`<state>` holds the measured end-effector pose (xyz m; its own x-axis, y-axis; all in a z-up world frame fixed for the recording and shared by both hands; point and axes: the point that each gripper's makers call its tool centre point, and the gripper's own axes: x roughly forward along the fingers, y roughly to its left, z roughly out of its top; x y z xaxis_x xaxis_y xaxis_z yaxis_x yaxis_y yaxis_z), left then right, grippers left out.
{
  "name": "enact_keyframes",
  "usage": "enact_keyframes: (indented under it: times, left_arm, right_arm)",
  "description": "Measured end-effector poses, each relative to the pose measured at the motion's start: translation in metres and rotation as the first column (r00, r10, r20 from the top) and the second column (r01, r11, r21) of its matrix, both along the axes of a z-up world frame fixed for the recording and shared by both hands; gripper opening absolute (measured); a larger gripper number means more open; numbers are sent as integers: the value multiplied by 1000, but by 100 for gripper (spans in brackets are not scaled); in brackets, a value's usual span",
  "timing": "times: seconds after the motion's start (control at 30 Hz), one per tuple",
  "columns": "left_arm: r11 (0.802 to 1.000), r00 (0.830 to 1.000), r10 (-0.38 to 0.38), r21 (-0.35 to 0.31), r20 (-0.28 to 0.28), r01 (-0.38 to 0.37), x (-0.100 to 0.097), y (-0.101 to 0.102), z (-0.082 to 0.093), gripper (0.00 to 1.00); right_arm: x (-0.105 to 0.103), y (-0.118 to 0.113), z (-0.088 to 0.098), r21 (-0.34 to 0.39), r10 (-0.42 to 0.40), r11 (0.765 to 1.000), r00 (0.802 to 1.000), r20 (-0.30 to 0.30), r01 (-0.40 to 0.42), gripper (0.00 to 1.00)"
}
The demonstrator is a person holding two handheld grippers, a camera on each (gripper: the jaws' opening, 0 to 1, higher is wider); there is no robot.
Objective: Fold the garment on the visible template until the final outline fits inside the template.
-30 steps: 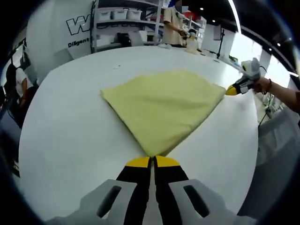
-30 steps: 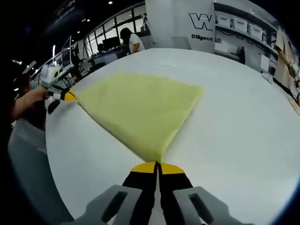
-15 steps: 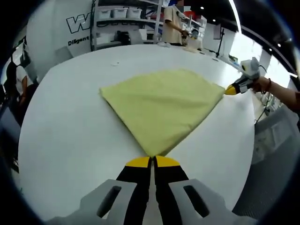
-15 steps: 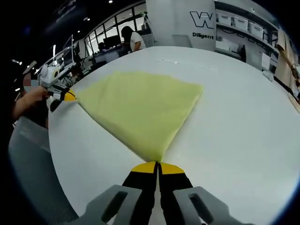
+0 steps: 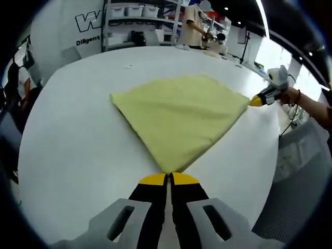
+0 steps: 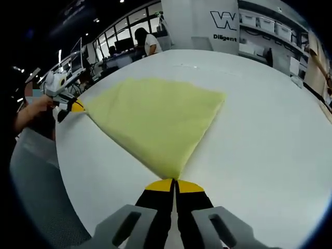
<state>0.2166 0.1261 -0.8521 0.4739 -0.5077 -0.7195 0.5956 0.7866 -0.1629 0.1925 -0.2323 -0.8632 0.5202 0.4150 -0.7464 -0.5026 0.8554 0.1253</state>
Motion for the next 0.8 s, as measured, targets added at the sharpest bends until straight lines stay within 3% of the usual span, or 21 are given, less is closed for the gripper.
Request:
enact_keyframes:
  times: [0.37, 0.53, 0.6, 0.63, 0.7, 0.8]
  left_arm:
    - [1000, 1000, -18, 17, -5, 18, -9, -1, -4, 0]
    - [999, 999, 29, -16, -22, -30, -7, 0, -5, 0]
    - [991, 993, 112, -65, -37, -114, -2, 0, -3, 2]
    - [990, 993, 110, -84, -39, -112, -1, -1, -1, 4]
    - [988, 993, 117, -103, -25, -119, 0, -1, 4, 11]
    - [987, 992, 130, -100, -10, -130, 0, 0, 9, 18]
  right_arm:
    - [-5, 0, -2, 5, -22, 1000, 999, -25, 22, 0]
    - [-4, 1, -2, 10, -51, 999, 998, -27, 52, 0]
    - [-2, 2, -1, 57, -132, 989, 990, -51, 135, 0]
    - [-1, 4, 1, 101, -160, 981, 985, -66, 167, 0]
    - [0, 3, 4, 118, -176, 976, 983, -50, 181, 0]
    - [2, 5, 13, 163, -217, 962, 975, -37, 220, 14]
